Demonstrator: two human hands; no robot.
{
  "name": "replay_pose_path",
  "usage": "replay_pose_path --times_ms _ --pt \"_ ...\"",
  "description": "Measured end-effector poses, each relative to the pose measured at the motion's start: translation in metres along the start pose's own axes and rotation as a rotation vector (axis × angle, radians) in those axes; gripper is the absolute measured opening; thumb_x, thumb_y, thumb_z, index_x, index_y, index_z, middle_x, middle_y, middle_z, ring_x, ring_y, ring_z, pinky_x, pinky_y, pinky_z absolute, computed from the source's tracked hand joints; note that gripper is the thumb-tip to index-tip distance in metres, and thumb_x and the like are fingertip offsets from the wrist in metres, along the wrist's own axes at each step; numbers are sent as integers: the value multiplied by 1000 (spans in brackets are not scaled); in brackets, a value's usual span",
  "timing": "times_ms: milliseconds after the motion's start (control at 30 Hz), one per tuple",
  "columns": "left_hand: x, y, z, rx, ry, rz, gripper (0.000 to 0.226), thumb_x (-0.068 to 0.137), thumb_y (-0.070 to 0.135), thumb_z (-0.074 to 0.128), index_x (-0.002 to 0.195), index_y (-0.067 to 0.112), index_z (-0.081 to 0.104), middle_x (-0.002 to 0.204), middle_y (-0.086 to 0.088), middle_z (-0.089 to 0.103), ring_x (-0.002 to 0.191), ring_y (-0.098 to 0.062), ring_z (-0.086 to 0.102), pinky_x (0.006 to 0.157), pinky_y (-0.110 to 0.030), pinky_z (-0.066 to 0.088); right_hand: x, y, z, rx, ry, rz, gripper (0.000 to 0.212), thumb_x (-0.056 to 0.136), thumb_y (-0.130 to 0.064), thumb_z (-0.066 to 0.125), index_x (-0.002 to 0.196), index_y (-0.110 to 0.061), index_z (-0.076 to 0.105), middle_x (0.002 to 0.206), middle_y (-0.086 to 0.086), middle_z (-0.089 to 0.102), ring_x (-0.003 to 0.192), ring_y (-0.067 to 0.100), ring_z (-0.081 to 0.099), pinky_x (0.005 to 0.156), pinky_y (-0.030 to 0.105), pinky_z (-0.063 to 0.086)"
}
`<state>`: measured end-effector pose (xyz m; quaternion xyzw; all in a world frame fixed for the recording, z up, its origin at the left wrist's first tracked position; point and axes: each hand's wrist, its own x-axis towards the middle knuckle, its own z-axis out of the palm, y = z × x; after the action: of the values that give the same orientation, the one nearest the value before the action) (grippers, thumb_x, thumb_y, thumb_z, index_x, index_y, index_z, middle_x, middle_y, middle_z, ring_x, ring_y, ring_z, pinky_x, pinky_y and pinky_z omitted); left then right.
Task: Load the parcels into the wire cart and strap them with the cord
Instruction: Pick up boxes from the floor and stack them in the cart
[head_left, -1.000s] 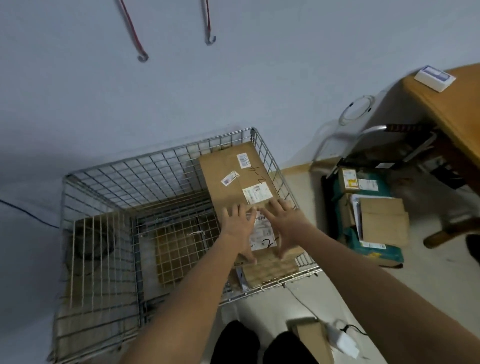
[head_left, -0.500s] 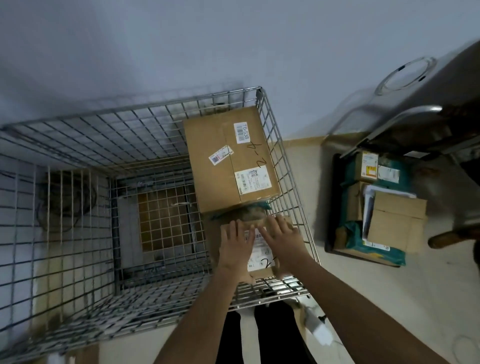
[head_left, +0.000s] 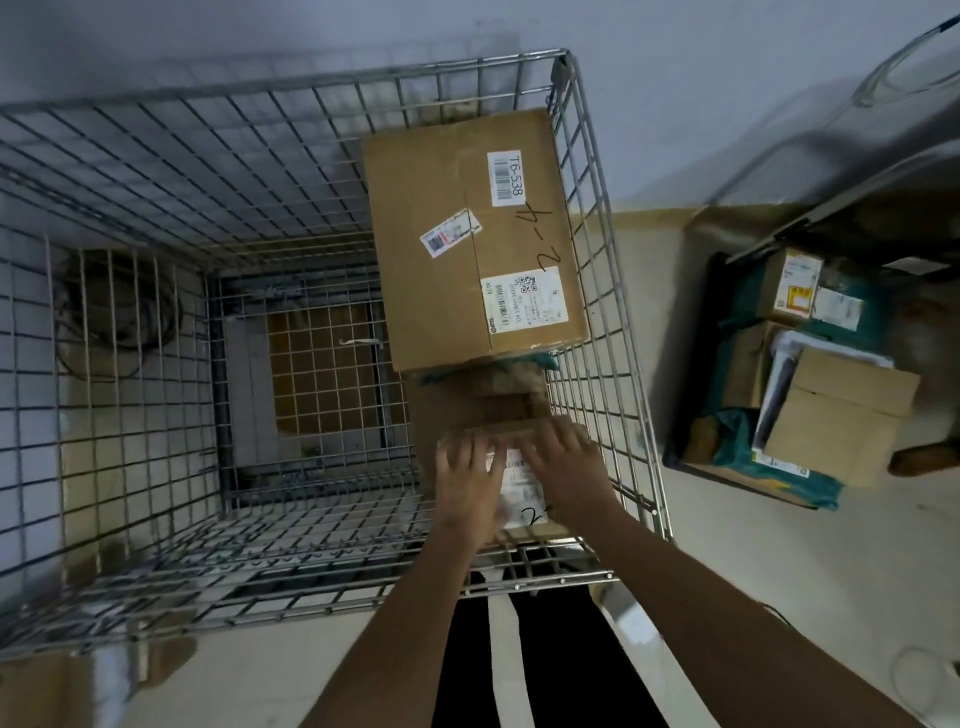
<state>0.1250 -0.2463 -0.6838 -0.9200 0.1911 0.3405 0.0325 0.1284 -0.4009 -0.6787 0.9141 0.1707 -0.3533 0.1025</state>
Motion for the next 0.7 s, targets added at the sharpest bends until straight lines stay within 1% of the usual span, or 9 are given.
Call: replay_pose_path --times_ms 33,100,167,200,267,333,400,500,700 --pt "2 0 3 -27 37 -8 93 78 52 67 147 12 19 148 -18 23 137 -34 22 111 -53 22 2 0 2 3 -4 6 102 61 -37 83 146 -27 25 147 14 31 135 38 32 96 49 44" --pt "8 0 7 -33 66 -3 91 75 50 71 143 10 27 144 -17 31 131 -34 30 108 -52 26 7 1 6 -11 -51 31 101 53 -33 86 140 -25 35 141 14 39 126 38 40 86 50 49" --pt "10 2 13 -55 58 -14 94 67 52 78 139 9 34 140 -17 36 128 -35 34 106 -53 29 11 -2 12 -6 -68 40 100 51 -32 88 138 -23 38 141 17 40 124 41 41 84 50 51" --pt "10 2 15 -66 58 -23 96 64 54 80 138 10 36 138 -17 38 127 -35 35 106 -52 30 11 -4 13 -5 -61 40 100 55 -32 87 140 -24 36 145 18 37 127 42 39 87 53 50" --pt "8 1 15 -66 64 -34 100 64 55 79 141 11 33 144 -17 32 133 -35 30 109 -53 28 10 -4 14 -25 -39 21 106 66 -38 82 150 -25 18 156 18 16 139 43 23 102 60 37" --pt "4 -3 11 -78 27 -12 103 74 52 73 150 12 17 157 -16 9 145 -36 9 116 -55 14 6 1 11 -45 -48 -6 115 73 -49 75 153 -24 -2 160 15 -8 146 41 4 112 63 20" --pt "-2 -9 1 -80 22 -10 102 80 51 67 153 15 6 160 -12 -7 147 -34 -8 118 -55 4 0 6 -2 -53 -23 -17 121 73 -60 72 153 -23 -12 160 15 -17 148 39 -4 116 61 14" --pt "-19 -19 -24 -53 47 -63 101 82 56 63 153 15 3 161 -11 -8 147 -34 -9 118 -56 3 -10 13 -32 -19 5 -35 125 71 -64 72 153 -22 -12 161 14 -12 149 35 -2 117 58 12" --pt "-87 -53 -79 -136 157 -314 100 82 65 56 153 16 6 161 -11 0 148 -32 -2 117 -57 4 -34 -7 -121 -72 114 -143 123 66 -66 73 154 -21 1 161 12 7 148 35 10 116 57 16"
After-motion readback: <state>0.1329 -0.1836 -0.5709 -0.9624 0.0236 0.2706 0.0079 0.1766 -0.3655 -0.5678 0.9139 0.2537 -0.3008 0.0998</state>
